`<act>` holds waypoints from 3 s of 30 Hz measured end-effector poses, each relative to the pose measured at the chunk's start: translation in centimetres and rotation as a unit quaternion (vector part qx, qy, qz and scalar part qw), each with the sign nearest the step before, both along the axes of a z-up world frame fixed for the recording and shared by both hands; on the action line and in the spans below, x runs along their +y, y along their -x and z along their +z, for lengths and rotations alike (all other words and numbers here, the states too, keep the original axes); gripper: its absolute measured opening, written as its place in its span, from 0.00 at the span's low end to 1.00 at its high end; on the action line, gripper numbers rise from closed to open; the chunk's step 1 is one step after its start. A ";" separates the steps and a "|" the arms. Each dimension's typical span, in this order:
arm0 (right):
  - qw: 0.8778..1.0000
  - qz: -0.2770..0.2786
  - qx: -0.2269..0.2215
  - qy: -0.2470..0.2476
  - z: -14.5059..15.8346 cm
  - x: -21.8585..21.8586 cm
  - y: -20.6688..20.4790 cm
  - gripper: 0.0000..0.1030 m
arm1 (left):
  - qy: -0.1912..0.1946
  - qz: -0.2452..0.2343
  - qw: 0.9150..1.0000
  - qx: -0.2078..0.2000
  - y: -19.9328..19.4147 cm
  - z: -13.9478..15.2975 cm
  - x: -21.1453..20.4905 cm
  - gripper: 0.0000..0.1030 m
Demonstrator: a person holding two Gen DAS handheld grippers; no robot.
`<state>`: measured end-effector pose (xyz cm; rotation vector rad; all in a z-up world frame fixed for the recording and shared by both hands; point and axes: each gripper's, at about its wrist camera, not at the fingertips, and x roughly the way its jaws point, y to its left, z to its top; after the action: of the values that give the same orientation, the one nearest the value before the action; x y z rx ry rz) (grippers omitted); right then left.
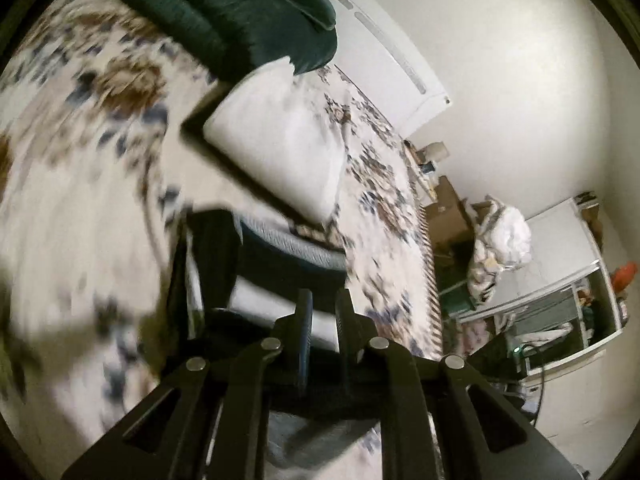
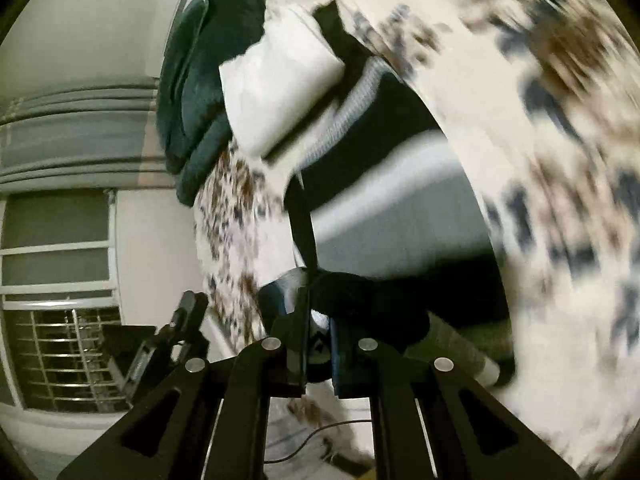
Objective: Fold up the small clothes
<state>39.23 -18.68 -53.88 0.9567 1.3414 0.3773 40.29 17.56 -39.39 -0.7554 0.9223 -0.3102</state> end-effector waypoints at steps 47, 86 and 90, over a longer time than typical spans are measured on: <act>0.954 0.140 -0.047 0.261 -8.0 1.4 -10.0 0.58 | -0.220 -0.120 0.961 0.117 -5.8 -12.1 -4.8 0.65; 0.981 0.093 -0.012 0.170 -10.7 -1.5 -7.9 0.10 | -0.137 -0.137 0.977 0.092 -8.0 -12.3 -5.4 0.22; 0.983 0.087 -0.022 0.161 -10.3 -1.7 -7.6 0.09 | -0.141 -0.106 0.982 0.060 -6.6 -9.8 -4.4 0.14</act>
<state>46.85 -20.43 -64.15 0.5619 1.3989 0.3009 46.86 13.14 -49.19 -0.4172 1.1371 -0.3149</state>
